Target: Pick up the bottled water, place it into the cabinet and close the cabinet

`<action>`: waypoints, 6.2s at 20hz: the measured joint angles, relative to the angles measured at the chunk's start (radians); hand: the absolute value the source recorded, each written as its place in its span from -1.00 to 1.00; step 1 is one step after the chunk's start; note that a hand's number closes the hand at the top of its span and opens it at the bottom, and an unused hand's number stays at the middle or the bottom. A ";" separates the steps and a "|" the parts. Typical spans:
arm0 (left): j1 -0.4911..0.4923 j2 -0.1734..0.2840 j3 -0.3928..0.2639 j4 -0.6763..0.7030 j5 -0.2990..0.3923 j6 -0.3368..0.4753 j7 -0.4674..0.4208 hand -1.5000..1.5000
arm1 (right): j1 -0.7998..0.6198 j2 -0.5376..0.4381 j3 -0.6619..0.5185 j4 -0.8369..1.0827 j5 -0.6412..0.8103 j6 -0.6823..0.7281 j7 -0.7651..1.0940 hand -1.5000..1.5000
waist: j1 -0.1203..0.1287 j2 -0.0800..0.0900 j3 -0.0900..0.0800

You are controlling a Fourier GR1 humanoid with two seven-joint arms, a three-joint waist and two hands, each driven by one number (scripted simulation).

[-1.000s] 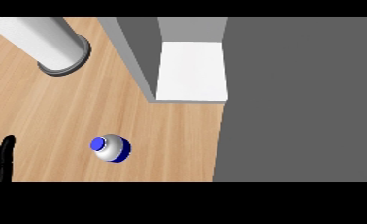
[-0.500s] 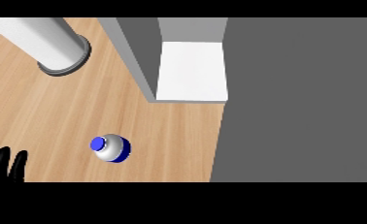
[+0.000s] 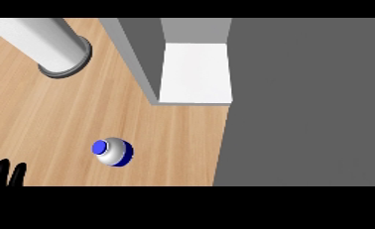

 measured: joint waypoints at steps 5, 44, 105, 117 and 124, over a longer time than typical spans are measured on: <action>-0.006 0.025 0.012 0.006 0.005 0.024 0.000 -1.00 | -0.002 -0.016 0.029 -0.003 0.012 -0.030 -0.003 -1.00 | -0.006 0.002 0.000; -0.300 -0.073 0.257 0.717 0.185 -0.084 -0.385 -1.00 | -0.059 -0.163 0.194 -0.006 0.080 -0.251 0.004 -1.00 | -0.017 0.006 -0.001; -0.684 -0.050 0.325 1.622 0.590 -0.539 -1.012 1.00 | -0.125 -0.288 0.253 0.013 0.093 -0.393 -0.011 -1.00 | -0.020 0.007 -0.002; -0.688 -0.034 0.272 1.462 0.549 -0.575 -0.876 1.00 | -0.129 -0.296 0.242 0.010 0.093 -0.398 -0.001 -1.00 | -0.011 0.006 0.000; -0.657 -0.055 0.232 1.234 0.559 -0.508 -0.695 1.00 | -0.127 -0.301 0.245 0.009 0.092 -0.405 -0.001 -1.00 | -0.009 0.006 0.000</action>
